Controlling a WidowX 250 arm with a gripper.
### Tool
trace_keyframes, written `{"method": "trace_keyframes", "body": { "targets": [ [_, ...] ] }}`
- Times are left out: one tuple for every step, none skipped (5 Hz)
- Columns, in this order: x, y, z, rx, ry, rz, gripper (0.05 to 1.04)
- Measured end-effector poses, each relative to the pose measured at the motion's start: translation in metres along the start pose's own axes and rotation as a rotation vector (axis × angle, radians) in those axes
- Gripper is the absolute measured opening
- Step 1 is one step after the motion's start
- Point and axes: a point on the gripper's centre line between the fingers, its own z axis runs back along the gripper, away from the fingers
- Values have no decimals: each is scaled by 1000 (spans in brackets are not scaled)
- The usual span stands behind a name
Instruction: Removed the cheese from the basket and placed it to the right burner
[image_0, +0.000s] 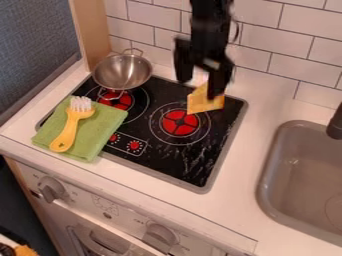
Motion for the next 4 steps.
{"method": "trace_keyframes", "body": {
  "targets": [
    [-20,18,35,7,-62,110,1001],
    [-44,19,43,19,-47,184,1001],
    [-58,24,36,25,-25,220,1001],
    [-62,26,33,42,-9,226,1001]
  ]
}}
